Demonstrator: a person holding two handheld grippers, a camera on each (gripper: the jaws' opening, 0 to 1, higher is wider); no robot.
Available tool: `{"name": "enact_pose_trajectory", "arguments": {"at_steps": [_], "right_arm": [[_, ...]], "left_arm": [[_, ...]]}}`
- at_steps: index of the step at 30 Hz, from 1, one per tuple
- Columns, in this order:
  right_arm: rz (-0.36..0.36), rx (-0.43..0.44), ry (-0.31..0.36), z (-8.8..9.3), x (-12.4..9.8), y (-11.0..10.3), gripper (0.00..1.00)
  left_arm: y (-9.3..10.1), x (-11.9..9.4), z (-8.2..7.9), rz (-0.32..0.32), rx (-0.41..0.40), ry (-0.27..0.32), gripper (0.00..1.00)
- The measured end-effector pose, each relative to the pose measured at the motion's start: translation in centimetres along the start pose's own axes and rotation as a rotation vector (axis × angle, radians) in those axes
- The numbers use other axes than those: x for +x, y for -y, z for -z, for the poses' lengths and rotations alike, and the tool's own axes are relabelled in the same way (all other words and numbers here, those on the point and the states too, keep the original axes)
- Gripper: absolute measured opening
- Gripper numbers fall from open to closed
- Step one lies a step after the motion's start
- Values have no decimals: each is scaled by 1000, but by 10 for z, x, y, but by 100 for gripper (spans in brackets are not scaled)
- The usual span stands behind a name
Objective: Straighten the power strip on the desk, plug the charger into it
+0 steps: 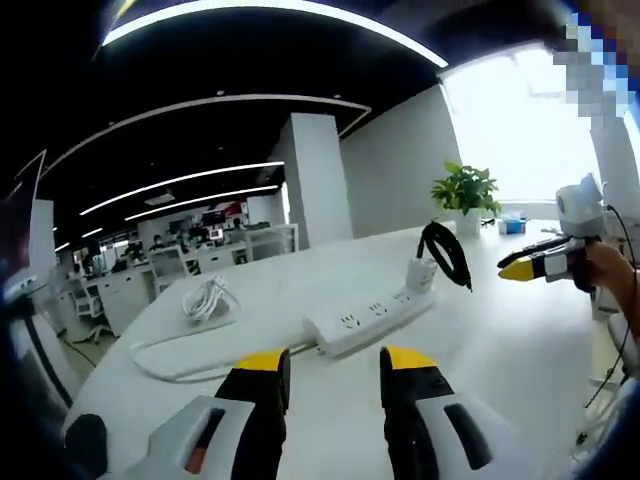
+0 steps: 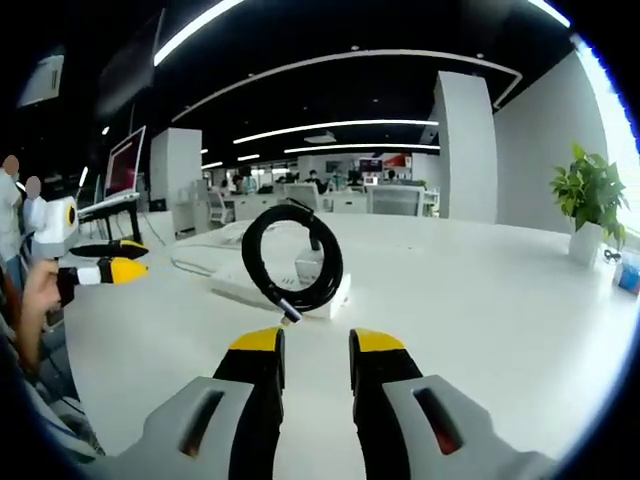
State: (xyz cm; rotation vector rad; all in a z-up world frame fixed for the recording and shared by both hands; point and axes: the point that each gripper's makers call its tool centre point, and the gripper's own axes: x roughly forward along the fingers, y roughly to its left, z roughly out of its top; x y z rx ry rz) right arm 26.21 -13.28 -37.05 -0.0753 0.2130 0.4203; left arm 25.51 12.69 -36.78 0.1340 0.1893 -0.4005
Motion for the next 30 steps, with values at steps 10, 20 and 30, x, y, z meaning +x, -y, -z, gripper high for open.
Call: {"name": "enact_pose_trajectory", "arguments": {"at_steps": [10, 20, 30], "right_arm": [[6, 13, 51, -10, -25, -16, 27], [-14, 41, 73, -16, -45, -37, 29], [-14, 6, 64, -15, -56, -47, 30]], "left_arm": [[5, -28, -2, -28, 17, 0, 41], [7, -57, 2, -59, -3, 2, 41], [14, -80, 5, -72, 1, 5, 41]]}}
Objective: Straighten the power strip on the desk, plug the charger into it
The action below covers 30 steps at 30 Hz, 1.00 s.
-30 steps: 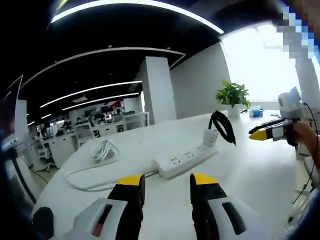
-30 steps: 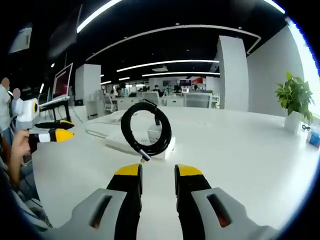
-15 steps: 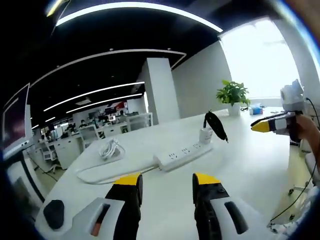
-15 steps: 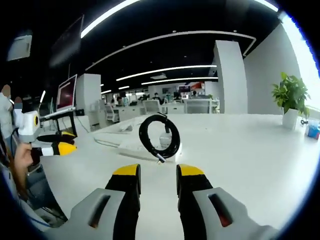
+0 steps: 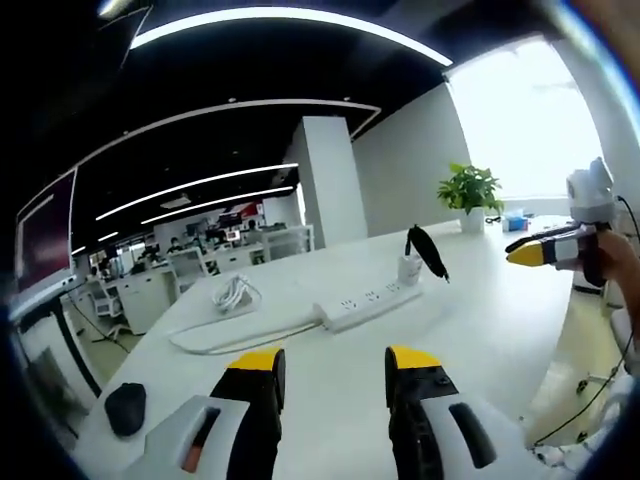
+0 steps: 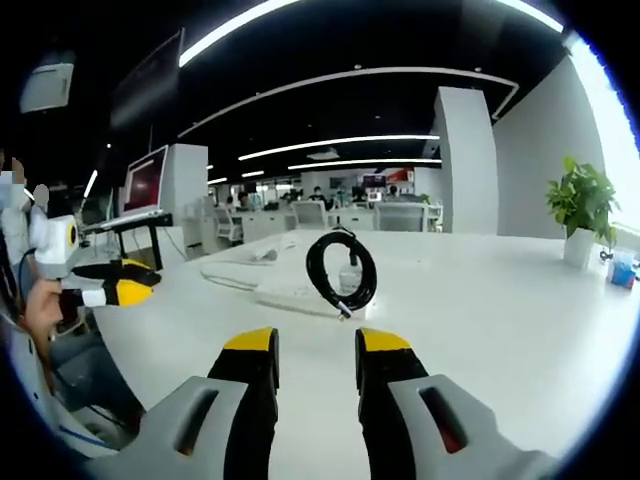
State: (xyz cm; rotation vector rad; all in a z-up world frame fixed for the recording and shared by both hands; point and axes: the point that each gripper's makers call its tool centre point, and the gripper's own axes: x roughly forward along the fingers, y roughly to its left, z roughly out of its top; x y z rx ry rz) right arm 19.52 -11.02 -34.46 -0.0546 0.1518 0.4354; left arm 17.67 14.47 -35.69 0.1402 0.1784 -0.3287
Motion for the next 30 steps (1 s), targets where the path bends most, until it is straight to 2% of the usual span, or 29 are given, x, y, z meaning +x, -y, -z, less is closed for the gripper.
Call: {"name": "enact_pose_trajectory", "arguments": {"at_steps": [12, 17, 30], "right_arm": [[15, -17, -22, 10, -11, -8, 33], [54, -25, -25, 15, -21, -5, 34], [70, -20, -43, 20, -29, -2, 36]], "left_arm": [[5, -17, 7, 4, 9, -9, 44], [3, -20, 7, -3, 2, -9, 45], [7, -26, 13, -12, -3, -22, 48]]}}
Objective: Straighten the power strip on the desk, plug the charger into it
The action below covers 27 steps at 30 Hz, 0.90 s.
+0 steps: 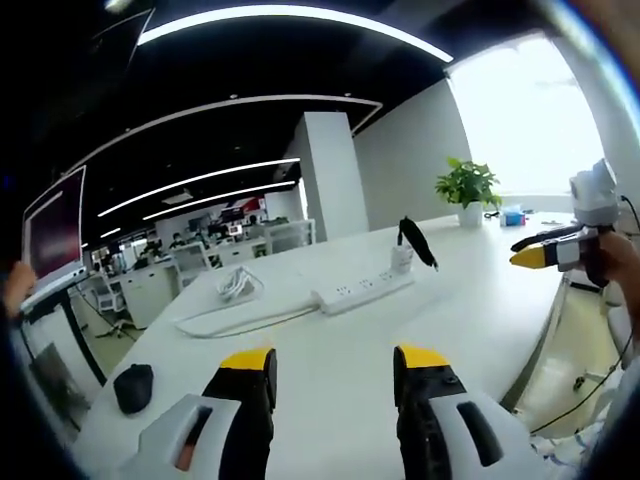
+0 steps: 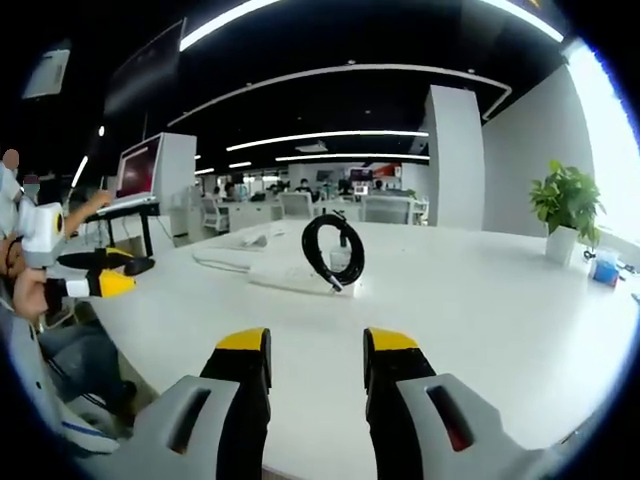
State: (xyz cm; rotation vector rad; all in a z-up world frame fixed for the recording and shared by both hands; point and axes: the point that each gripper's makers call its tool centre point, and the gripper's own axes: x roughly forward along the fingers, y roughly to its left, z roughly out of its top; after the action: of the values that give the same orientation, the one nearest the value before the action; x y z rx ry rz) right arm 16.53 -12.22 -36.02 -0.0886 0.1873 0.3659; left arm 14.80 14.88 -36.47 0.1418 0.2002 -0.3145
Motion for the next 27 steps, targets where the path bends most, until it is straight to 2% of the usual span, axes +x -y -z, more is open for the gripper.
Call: {"name": "enact_pose_trajectory", "arguments": {"at_steps": [27], "right_arm": [[-8, -10, -24, 5, 0, -2, 37]], "left_arm": [[-6, -1, 2, -31, -7, -17, 48]]}}
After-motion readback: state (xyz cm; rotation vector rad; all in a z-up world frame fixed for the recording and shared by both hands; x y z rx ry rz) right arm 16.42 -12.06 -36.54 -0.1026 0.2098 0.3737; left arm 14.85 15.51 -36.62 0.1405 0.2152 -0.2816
